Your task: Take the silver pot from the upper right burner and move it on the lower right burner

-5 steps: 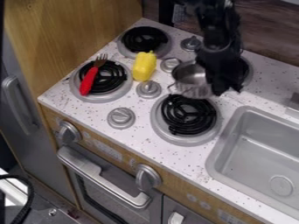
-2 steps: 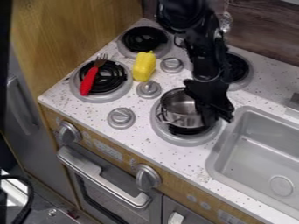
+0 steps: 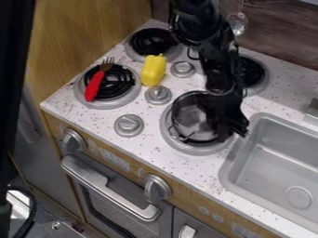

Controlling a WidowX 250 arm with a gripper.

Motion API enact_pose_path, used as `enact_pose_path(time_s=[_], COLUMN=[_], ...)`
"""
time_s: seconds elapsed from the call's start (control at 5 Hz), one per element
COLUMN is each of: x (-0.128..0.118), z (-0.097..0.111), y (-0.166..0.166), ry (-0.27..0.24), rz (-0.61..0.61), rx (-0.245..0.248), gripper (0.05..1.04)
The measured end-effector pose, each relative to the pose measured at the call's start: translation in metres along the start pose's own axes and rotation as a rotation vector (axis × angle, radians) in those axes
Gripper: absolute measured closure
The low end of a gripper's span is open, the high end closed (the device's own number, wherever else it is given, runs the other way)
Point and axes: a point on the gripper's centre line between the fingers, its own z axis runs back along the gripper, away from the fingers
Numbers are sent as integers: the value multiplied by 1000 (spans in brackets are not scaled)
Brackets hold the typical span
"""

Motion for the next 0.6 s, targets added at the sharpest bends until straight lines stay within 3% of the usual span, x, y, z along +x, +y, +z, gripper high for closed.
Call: enact_pose_path(time_s=[0.2, 0.4, 0.6], x=[1, 15, 12], z=[13, 56, 84], y=[4, 5, 7], ry=[42, 12, 21], rz=[33, 63, 128], rx=[61, 152, 196], gripper=[562, 234, 85])
